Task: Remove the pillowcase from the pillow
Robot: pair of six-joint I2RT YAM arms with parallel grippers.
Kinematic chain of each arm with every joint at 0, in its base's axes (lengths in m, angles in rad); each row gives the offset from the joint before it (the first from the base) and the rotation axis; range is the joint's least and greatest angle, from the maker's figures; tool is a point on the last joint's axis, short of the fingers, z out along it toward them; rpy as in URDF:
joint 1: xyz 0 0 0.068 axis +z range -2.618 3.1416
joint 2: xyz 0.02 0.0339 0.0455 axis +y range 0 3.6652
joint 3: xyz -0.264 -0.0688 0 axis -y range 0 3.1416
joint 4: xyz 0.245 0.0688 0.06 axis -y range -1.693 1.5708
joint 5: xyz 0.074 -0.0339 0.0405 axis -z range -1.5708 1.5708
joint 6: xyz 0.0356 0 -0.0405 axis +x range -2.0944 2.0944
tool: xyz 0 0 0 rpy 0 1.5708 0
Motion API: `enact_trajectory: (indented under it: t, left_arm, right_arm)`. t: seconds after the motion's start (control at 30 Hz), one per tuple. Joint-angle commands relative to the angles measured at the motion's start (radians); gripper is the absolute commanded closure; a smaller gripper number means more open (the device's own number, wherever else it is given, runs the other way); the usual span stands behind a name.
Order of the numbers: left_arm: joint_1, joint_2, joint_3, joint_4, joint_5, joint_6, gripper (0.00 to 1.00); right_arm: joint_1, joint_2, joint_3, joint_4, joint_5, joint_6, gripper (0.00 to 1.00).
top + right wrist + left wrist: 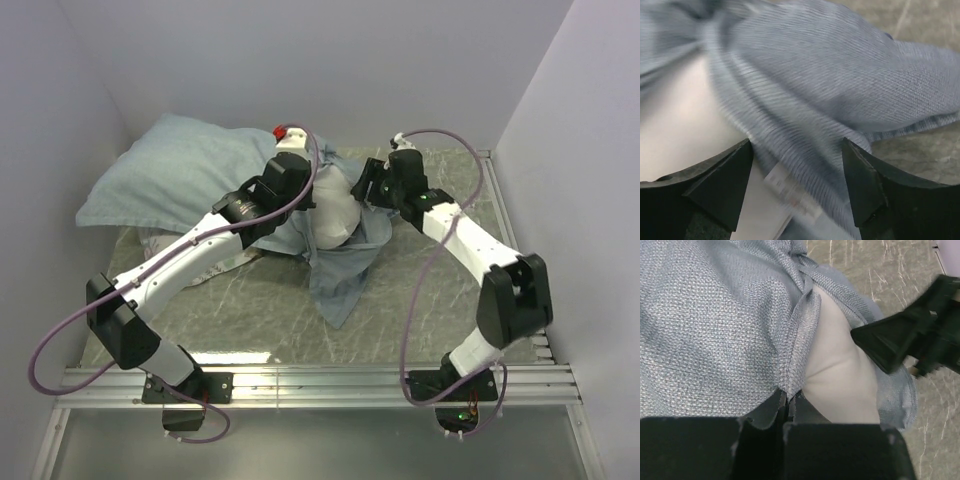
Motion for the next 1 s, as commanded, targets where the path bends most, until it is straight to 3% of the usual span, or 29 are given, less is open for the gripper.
enact_trajectory:
  t: [0.0,0.07,0.1,0.2,0.23,0.43,0.63,0.73,0.83,0.9,0.97]
  left_arm:
    - [0.004,-0.039,0.065,0.081,-0.051,0.033,1.00]
    - [0.003,-0.040,0.068,0.081,-0.044,0.039,1.00]
    - [0.004,-0.047,0.062,0.086,-0.044,0.039,1.00]
    - [0.004,-0.076,0.041,0.113,-0.041,0.044,1.00]
    - [0.006,-0.091,0.036,0.128,-0.030,0.042,1.00]
    - [0.006,-0.180,0.002,0.193,-0.033,0.015,1.00]
    - [0.006,-0.254,-0.070,0.314,-0.065,0.005,1.00]
    - [0.006,-0.239,-0.073,0.388,-0.058,-0.001,1.00]
    - [0.006,-0.185,-0.036,0.438,-0.067,-0.008,1.00]
    - [0.006,-0.142,-0.013,0.490,-0.065,-0.014,1.00]
    - [0.006,-0.114,0.024,0.511,-0.061,-0.019,1.00]
  right_arm:
    - [-0.023,0.089,0.078,-0.101,0.083,0.005,0.33]
    - [-0.055,0.138,0.089,-0.112,0.112,0.021,0.46]
    - [-0.096,0.149,0.088,-0.101,0.108,0.027,0.62]
    - [-0.176,0.207,0.089,-0.095,0.076,0.054,0.87]
    - [-0.187,0.237,0.094,-0.095,0.074,0.061,0.90]
    - [-0.247,0.363,0.141,-0.063,0.000,0.107,0.89]
    - [-0.256,0.429,0.143,0.067,-0.343,0.149,0.85]
    - [-0.241,0.397,0.097,0.198,-0.519,0.171,0.78]
    - [-0.224,0.354,0.056,0.310,-0.653,0.182,0.63]
    - [-0.226,0.319,0.025,0.369,-0.711,0.194,0.51]
    - [-0.227,0.288,0.020,0.312,-0.680,0.183,0.43]
